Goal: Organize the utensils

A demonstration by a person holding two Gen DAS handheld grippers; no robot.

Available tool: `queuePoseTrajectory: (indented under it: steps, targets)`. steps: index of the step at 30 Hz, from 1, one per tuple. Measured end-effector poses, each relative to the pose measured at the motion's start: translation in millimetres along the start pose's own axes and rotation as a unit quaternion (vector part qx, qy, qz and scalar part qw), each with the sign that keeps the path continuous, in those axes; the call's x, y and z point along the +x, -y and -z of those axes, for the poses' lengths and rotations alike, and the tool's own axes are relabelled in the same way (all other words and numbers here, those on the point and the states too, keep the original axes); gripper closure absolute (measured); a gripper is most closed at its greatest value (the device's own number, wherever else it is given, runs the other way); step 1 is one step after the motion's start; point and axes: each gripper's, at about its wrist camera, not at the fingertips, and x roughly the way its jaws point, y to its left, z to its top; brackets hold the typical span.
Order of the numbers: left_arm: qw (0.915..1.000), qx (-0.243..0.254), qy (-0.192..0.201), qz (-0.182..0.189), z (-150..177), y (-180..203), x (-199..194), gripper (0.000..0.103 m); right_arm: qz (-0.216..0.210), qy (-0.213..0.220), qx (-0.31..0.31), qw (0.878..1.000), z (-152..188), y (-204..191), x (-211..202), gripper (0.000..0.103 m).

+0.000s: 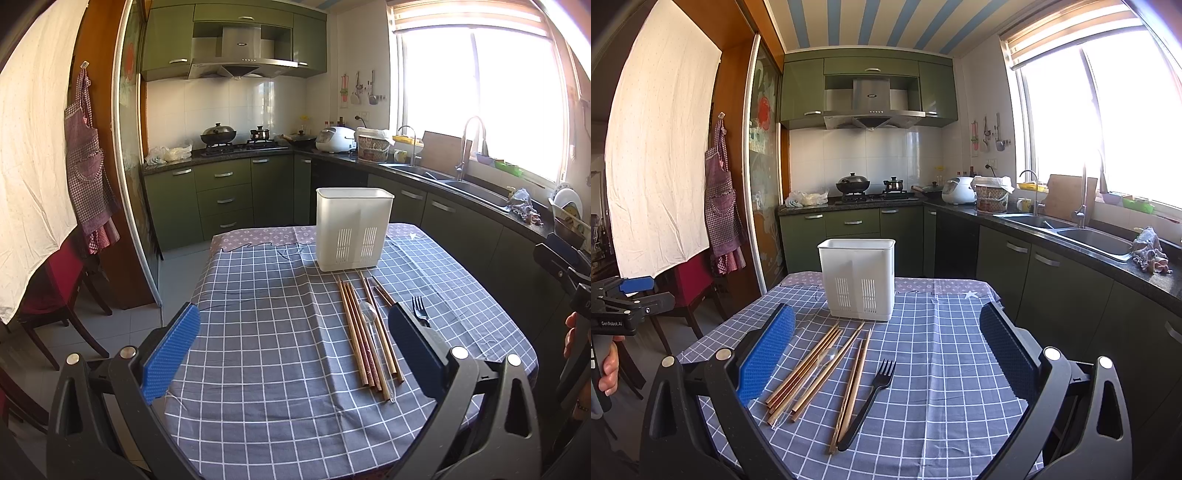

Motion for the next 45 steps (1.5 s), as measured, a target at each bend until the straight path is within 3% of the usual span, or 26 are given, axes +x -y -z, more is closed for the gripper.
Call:
queuePoseTrajectory:
  steps: [45]
  targets:
    - [1.0000,0.002,-0.005,0.002,4.1,2.4,2.1,0.006,-0.001,-0.001,0.000,1.000,-0.6,1.2,-0.6,0.004]
